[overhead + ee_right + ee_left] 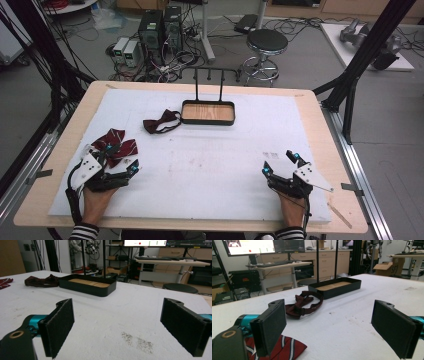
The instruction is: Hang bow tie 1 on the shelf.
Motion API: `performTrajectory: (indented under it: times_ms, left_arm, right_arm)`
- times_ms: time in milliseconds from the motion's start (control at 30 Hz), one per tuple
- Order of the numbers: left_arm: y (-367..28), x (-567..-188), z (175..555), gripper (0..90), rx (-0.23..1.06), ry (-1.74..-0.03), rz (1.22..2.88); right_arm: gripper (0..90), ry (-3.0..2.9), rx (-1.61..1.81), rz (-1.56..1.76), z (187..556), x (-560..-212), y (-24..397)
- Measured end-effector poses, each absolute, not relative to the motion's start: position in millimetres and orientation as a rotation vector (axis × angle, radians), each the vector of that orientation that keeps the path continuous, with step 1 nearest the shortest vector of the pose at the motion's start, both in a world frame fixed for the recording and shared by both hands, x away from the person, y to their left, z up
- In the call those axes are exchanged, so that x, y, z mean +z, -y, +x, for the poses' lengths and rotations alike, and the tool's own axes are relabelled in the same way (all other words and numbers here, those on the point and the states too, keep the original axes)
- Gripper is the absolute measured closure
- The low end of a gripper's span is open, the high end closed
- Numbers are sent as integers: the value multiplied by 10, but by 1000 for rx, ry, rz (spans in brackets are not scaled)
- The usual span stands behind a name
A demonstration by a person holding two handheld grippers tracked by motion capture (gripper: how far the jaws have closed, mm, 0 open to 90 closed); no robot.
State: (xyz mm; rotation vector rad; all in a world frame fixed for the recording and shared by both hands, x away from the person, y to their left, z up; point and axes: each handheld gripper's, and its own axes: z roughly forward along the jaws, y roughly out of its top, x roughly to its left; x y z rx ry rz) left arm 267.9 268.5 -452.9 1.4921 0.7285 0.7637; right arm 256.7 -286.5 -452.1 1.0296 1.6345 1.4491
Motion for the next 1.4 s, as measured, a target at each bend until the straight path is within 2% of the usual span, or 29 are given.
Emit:
performTrajectory:
  times_ms: [767,1133,1400]
  left_arm:
    - [-2656,-4506,2707,132,760,-760,1529]
    - [-2714,-4214,2785,132,802,-781,1560]
    - [-2887,-3983,2853,136,830,-894,1624]
  right_arm:
    - [110,-1627,1451,1027,2564,-4522,2869]
    - [110,-1620,1458,1027,2560,-4524,2874]
    - [110,-1623,1451,1019,2557,-4524,2868]
